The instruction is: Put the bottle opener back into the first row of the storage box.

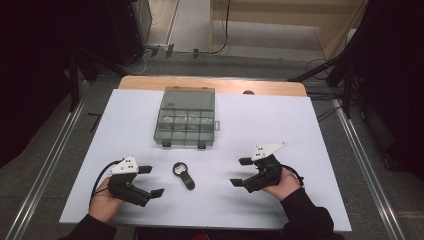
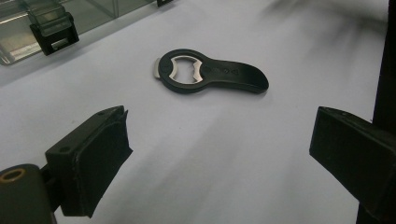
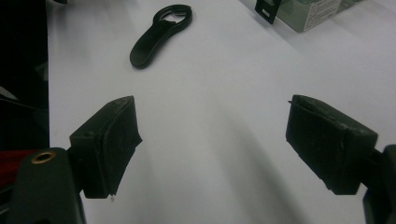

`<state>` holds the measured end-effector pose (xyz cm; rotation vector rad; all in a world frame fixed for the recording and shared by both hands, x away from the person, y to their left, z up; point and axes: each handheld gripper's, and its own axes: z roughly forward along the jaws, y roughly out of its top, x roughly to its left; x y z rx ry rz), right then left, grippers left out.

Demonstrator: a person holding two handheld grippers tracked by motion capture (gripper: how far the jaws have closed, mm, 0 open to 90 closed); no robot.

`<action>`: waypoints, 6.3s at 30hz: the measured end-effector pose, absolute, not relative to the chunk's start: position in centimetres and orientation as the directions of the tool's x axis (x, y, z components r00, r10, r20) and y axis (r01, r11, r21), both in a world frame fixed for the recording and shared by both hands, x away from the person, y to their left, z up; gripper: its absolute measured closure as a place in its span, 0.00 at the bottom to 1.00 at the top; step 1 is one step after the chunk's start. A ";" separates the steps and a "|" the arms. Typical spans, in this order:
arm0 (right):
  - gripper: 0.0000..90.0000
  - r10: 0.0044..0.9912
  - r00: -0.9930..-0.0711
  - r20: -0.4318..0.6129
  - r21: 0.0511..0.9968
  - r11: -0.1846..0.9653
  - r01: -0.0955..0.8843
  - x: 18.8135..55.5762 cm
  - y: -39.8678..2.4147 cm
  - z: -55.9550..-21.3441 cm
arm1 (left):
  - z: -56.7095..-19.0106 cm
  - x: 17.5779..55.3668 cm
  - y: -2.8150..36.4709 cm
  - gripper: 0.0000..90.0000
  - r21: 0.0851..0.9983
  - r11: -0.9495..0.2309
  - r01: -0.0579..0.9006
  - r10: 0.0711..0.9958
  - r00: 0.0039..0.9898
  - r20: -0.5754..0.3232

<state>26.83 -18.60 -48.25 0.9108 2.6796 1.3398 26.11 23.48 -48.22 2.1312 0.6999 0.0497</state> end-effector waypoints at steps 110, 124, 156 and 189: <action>0.29 0.703 -0.675 0.225 0.420 0.555 0.718 30.5 -2.5 -46.7 | -48.2 26.2 23.5 0.05 0.753 -0.462 0.468 0.498 0.840 -0.216; 0.36 0.729 -0.653 0.205 0.378 0.556 0.740 30.3 -0.6 -46.9 | -48.2 26.3 23.5 0.05 0.752 -0.464 0.467 0.498 0.840 -0.214; 0.70 0.756 -0.643 0.123 0.259 0.601 0.757 30.3 1.8 -47.5 | -48.2 26.4 23.5 0.05 0.753 -0.462 0.468 0.498 0.840 -0.216; 0.73 0.712 -0.674 0.198 0.279 0.618 0.735 30.9 0.4 -46.9 | -48.2 26.4 23.5 0.05 0.757 -0.456 0.468 0.501 0.838 -0.217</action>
